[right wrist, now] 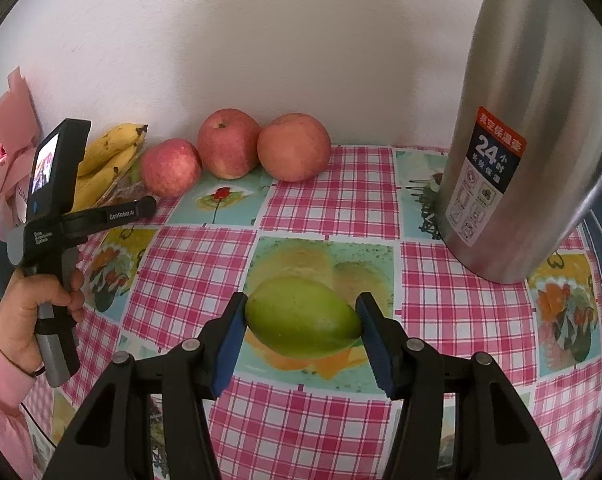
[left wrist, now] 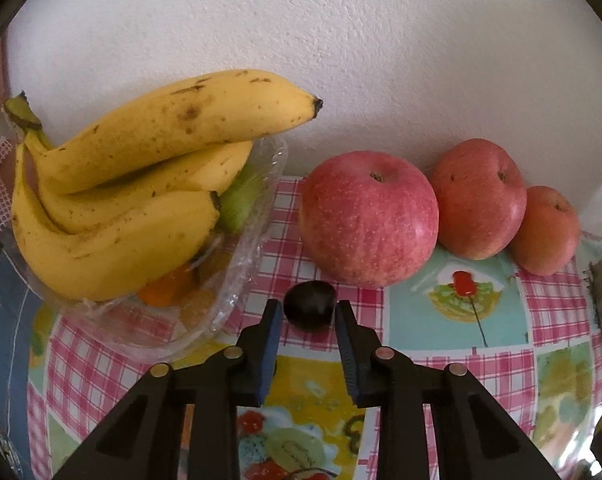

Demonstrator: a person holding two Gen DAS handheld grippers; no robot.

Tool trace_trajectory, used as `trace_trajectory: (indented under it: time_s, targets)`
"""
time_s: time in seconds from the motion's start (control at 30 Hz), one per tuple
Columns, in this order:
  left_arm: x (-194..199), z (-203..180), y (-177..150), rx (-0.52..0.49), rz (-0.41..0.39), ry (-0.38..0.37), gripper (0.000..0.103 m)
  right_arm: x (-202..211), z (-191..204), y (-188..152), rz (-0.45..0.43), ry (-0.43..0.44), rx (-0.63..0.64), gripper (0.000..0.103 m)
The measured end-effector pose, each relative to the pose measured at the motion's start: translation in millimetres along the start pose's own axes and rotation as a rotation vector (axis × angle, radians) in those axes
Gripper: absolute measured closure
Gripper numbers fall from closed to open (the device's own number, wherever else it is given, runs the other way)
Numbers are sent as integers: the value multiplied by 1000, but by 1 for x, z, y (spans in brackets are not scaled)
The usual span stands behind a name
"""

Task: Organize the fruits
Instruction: 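Grasp the dark plum by the apples with the left gripper while the right holds the pear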

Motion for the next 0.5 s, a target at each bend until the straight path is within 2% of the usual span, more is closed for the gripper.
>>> trace_trajectory:
  time_s: [0.13,0.2,0.5]
  targets:
    - [5,-5,-11,-8,-17,13,77,0,-1,-1,-1,1,-2,46]
    - [18,-1,-34,7,-17,4,77,-1,-1,-2,0,3,-2,46]
    - [41,39,-67,11,0,-15,78,-1,-2,-7,7,2,-20,46]
Point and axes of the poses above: each gripper's, at about its wrist camera, not at the fingertips, and x roughly against the way its jaws point, z to its left, y to its top, the point moved 2 cm from there along -x, roughly the way its jaws point, and after that the axes turned 14 degrees about y, right-handed, at the moved point
